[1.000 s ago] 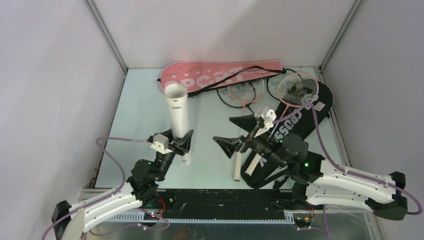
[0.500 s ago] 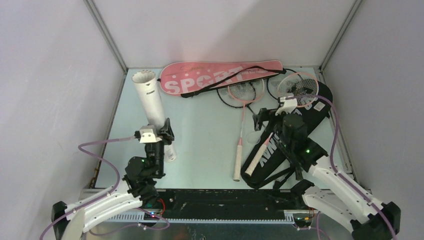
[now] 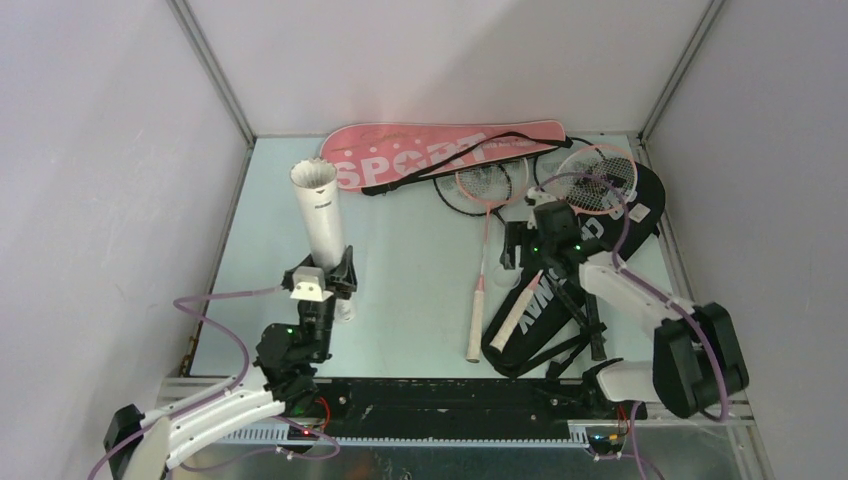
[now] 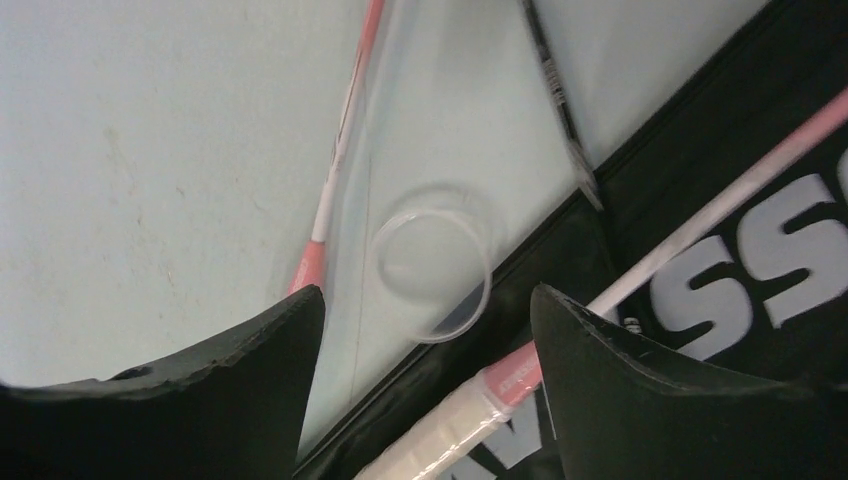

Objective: Pack up the badminton gear
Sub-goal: Close the lid on the shuttle tube.

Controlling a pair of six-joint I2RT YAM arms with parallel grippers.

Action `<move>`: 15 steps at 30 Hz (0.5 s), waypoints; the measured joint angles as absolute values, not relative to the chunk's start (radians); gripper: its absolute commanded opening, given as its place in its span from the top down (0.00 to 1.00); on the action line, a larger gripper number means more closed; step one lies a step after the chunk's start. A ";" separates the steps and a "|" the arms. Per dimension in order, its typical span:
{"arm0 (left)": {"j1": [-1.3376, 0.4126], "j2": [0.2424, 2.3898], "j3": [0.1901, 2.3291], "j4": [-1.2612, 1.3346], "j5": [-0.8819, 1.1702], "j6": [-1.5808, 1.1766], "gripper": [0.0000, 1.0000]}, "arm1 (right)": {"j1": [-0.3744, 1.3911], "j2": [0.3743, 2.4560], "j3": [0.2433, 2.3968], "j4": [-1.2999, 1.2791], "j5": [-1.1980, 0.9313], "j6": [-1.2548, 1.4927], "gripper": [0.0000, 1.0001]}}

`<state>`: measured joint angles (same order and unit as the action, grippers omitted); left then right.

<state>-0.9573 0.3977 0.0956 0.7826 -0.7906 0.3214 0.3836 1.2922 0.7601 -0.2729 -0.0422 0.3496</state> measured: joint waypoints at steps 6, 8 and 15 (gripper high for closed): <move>-0.957 0.358 0.091 0.749 -0.717 0.313 0.85 | 0.488 1.464 0.886 -0.380 -0.017 0.342 0.39; -0.957 0.342 0.091 0.728 -0.699 0.309 0.85 | 0.519 1.523 0.919 -0.401 0.000 0.340 0.42; -0.957 0.282 0.091 0.661 -0.648 0.285 0.85 | 0.562 1.630 0.962 -0.475 0.039 0.300 0.46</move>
<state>-0.9573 0.2817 0.0910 0.6605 -0.6483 0.2852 0.5625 1.6302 0.9619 -0.4751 0.0395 0.2996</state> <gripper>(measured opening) 0.594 0.550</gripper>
